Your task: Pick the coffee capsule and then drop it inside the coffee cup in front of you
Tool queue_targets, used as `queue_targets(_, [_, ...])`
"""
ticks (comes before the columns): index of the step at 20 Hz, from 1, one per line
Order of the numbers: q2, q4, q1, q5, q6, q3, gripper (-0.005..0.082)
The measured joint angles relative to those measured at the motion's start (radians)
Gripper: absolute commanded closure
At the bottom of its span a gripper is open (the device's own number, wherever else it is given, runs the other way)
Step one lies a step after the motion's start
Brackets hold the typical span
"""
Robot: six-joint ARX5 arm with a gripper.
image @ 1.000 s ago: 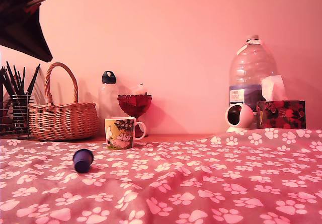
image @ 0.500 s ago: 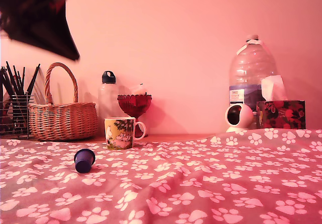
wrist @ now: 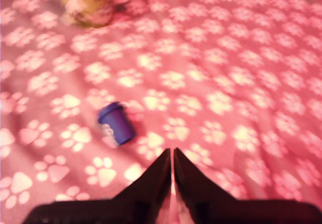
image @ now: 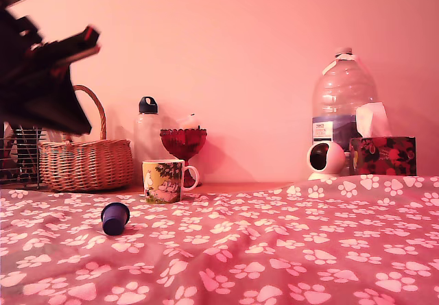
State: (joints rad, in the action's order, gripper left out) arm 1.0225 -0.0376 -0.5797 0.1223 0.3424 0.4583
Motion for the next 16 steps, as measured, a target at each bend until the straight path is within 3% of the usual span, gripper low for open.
queue_targets(1, [0.0,-0.022,-0.004,0.011,0.018,-0.018,0.0235])
queue_targets(2, [0.0,-0.023,-0.008,0.034,0.043,-0.028,0.0215])
queue_targets(5, [0.0,-0.051,-0.016,0.099,0.053,-0.031,0.0215])
queue_targets(16, [0.0,-0.063,-0.016,0.17,0.055,-0.031,0.0215])
